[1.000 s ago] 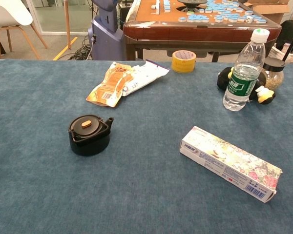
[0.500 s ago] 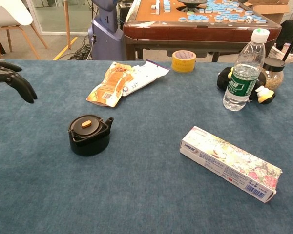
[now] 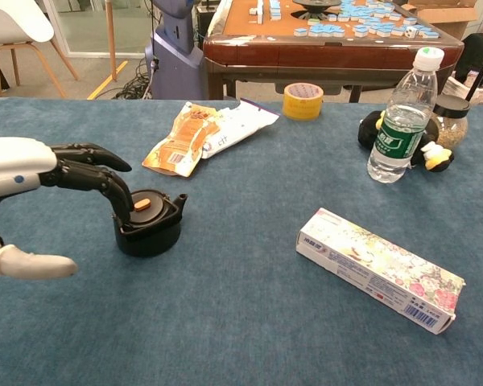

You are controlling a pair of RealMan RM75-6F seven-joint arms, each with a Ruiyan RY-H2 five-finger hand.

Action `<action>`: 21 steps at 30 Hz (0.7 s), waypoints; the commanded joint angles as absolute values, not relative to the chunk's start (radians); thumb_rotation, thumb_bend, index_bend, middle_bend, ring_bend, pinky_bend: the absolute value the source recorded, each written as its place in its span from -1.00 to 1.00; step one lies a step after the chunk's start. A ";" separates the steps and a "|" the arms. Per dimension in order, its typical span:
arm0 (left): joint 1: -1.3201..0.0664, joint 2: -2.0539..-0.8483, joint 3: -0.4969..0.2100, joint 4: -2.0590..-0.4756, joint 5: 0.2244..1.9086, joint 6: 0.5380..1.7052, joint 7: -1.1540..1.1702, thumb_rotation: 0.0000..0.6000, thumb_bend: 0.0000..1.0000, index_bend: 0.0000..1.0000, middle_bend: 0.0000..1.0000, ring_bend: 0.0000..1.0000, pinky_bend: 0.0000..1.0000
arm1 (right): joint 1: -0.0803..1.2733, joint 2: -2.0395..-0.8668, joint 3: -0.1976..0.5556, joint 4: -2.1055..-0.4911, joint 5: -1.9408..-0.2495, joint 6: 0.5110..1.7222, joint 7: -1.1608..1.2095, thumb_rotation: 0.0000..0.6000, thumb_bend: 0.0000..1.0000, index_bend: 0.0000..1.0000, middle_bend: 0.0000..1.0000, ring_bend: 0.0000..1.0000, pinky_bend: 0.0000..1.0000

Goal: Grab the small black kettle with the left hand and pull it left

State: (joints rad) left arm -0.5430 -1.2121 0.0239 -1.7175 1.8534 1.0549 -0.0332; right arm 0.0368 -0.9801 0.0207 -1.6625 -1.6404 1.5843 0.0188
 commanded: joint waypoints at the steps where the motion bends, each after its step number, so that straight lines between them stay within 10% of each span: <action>1: -0.561 -1.249 0.015 -1.707 1.812 1.017 0.028 -0.36 -0.69 -0.43 -0.53 -0.90 -1.00 | 0.033 -0.981 0.019 -1.659 -1.637 1.586 0.022 1.00 -0.61 -0.17 -0.17 -0.46 -0.42; 21: -0.615 -1.343 0.025 -1.659 1.706 0.939 0.129 -0.43 -0.69 -0.43 -0.53 -0.91 -1.00 | 0.014 -0.986 0.018 -1.642 -1.624 1.596 0.040 1.00 -0.61 -0.17 -0.17 -0.47 -0.42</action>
State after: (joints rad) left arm -0.6140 -1.3414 0.0231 -1.6619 1.7097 0.9404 0.1258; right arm 0.0139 -0.9857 0.0181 -1.6418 -1.6235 1.5960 0.0395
